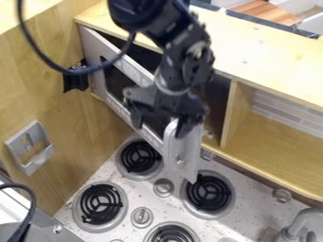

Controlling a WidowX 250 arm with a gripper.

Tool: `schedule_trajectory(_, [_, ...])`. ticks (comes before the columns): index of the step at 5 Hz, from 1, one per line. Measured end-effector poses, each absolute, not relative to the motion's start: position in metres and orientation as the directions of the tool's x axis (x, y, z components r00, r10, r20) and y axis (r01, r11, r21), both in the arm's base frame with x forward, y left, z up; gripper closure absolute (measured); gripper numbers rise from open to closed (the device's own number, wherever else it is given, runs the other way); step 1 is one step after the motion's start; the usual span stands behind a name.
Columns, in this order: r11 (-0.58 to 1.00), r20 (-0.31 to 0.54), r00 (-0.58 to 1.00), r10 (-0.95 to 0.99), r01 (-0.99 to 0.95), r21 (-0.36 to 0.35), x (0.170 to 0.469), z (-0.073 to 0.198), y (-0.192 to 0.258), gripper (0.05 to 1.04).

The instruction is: Open microwave

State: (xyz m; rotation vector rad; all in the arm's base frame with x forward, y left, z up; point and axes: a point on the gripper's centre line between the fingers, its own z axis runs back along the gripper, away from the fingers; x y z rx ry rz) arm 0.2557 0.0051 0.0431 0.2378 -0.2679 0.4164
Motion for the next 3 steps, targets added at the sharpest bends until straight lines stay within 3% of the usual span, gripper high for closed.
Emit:
schedule_trajectory(1, [0.875,0.399,0.845,0.356,-0.451,0.176,0.258,0.08,0.001,0.083])
schedule_trajectory(2, [0.895,0.452,0.833,0.319,-0.421,0.145,0.281,0.095,-0.008,0.083])
schedule_trajectory(3, [0.947,0.426,0.874,0.235,-0.304,0.102,0.316,0.076,-0.025,0.083])
